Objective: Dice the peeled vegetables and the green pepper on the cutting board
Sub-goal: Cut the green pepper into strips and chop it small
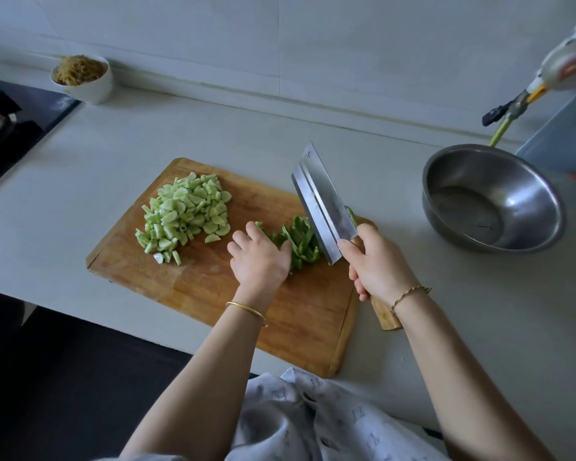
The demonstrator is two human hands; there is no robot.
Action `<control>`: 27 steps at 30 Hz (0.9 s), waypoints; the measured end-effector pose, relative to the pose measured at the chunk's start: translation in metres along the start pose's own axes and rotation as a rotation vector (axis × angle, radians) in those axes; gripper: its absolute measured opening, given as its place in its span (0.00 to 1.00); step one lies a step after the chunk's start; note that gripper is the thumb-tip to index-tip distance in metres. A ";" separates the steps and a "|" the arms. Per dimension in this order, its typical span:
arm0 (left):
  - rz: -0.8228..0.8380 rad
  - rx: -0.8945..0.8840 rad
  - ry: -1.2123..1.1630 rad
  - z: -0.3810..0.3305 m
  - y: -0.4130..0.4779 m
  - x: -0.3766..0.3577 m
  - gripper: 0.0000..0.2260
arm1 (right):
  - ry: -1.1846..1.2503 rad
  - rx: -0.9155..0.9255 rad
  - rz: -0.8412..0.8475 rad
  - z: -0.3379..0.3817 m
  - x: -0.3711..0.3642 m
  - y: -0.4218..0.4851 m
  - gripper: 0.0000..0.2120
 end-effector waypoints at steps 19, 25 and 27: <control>0.012 -0.283 0.372 -0.045 0.011 -0.010 0.15 | -0.097 0.002 -0.018 -0.002 0.010 0.000 0.13; -0.020 -0.216 0.261 -0.036 0.003 0.008 0.15 | -0.054 0.002 -0.031 -0.002 0.008 0.002 0.12; -0.053 -0.163 0.209 -0.022 0.002 0.017 0.16 | -0.045 0.001 -0.033 -0.002 0.007 0.001 0.11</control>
Point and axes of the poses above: each hand's wrist, its own y-axis towards the middle knuckle, its own x-axis out of the back of the hand, z = x × y, the point moved 1 cm from there along y, towards the middle knuckle
